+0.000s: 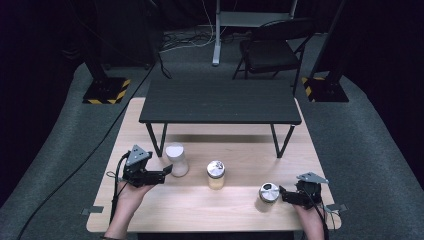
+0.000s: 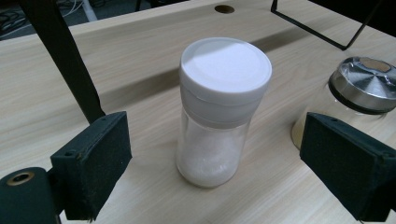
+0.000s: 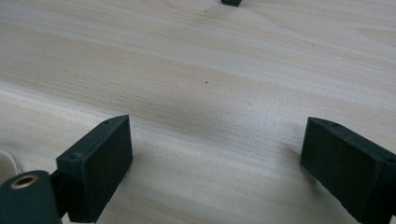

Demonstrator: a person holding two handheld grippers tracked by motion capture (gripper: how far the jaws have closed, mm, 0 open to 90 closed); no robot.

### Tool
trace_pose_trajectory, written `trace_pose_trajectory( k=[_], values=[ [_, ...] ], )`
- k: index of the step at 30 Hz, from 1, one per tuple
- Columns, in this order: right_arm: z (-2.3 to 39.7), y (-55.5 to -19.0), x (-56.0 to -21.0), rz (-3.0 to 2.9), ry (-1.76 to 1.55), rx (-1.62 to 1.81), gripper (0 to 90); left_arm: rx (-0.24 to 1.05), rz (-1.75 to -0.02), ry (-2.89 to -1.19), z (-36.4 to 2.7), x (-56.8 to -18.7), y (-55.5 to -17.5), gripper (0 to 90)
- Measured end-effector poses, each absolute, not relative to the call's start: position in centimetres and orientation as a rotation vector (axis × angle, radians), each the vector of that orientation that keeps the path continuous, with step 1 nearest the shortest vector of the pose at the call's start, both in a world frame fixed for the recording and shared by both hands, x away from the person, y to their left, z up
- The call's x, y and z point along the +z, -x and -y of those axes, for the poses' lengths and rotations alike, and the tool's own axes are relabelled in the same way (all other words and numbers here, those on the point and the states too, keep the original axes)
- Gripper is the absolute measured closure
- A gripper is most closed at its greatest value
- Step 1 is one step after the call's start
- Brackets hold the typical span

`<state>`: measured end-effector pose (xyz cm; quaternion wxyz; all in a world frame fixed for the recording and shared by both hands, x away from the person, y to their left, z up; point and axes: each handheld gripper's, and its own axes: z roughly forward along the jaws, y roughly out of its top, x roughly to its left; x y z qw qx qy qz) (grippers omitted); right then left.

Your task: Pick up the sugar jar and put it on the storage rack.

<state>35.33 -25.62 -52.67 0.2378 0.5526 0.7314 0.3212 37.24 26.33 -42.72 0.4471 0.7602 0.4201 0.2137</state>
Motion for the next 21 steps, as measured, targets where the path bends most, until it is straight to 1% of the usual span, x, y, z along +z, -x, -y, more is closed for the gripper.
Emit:
trace_pose_trajectory(
  k=[21],
  values=[
    [25.6,-35.3,-52.7,-2.005,-1.513,0.881,8.0,0.542,-1.038,-1.911,-24.5,-43.1,-39.0,8.7]
  ],
)
